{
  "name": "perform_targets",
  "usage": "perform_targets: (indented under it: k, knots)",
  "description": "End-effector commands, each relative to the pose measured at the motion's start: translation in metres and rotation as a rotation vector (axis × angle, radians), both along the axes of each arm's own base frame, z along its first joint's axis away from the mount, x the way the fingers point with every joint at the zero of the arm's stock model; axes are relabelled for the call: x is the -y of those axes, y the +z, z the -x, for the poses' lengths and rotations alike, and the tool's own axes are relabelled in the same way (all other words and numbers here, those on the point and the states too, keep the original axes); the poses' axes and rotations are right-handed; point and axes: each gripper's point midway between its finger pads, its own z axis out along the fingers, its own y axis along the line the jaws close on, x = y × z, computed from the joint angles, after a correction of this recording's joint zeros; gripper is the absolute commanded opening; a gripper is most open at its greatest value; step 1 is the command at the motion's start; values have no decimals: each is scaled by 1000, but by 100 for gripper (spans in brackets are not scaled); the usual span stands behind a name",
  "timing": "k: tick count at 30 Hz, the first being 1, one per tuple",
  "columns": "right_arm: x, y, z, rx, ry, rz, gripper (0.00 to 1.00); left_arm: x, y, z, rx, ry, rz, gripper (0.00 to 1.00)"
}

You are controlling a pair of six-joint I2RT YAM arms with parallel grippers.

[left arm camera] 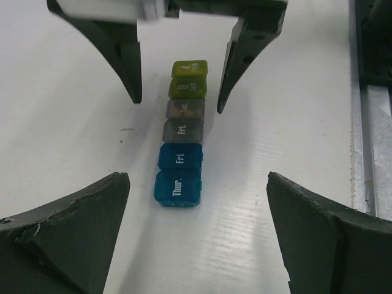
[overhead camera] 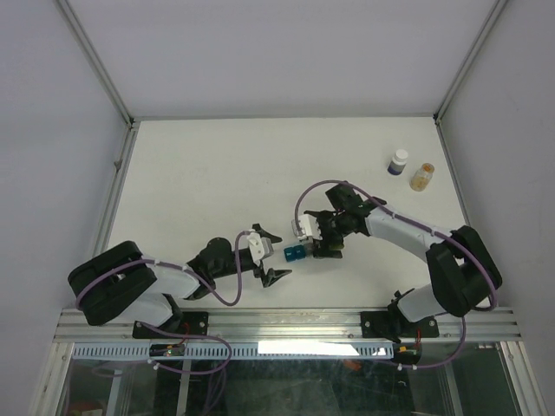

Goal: Sort the pills into containers

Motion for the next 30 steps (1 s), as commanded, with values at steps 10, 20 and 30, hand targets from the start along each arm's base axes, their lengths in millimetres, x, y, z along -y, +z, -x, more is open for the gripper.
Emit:
perform_targets:
  k: [10,20,30]
  knots:
    - [5,64,7,-62,16,-331,82,31,-13,-25,61,3,-7,90]
    - [-4,37,5,-55,51,-298,82,38,-38,-32,39,1,-67,86]
    - [-21,11,6,-5,67,-268,80,45,-52,-38,21,0,-110,72]
